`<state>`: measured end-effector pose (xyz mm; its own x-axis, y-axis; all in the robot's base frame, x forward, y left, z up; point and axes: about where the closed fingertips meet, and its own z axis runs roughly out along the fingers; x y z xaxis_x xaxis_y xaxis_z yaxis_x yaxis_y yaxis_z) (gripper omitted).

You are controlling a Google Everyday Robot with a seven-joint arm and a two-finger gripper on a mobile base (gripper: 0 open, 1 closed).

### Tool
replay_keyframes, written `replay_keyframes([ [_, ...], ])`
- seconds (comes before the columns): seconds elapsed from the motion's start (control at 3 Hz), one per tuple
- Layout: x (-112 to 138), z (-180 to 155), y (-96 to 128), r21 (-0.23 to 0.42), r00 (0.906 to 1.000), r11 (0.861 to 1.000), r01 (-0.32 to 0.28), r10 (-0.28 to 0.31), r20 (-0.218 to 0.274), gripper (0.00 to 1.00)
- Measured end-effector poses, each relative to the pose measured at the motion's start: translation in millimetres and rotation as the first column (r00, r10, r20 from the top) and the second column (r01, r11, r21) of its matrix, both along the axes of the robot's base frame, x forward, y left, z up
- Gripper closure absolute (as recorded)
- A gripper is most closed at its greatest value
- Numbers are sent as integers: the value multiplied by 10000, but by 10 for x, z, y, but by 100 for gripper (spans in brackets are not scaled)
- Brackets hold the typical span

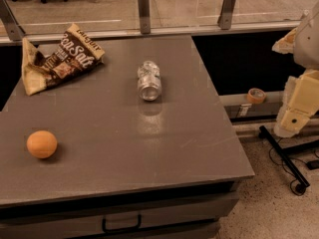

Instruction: Place 7up can upright

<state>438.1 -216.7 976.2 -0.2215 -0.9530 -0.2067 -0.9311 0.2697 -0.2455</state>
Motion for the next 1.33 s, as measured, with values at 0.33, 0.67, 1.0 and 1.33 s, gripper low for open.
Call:
replay_keyframes([
  [0.33,1,0,0,1,10000,10000,1,-1,3,0],
  [0.67,346,-2,35,552,9990,9978,354,-368,248,0],
  [1.0,871,-69,79,1421,9930,9831,1156,-1180,88,0],
  [1.33,1446,-279,33,2462,9533,9213,3009,-2979,-501,0],
])
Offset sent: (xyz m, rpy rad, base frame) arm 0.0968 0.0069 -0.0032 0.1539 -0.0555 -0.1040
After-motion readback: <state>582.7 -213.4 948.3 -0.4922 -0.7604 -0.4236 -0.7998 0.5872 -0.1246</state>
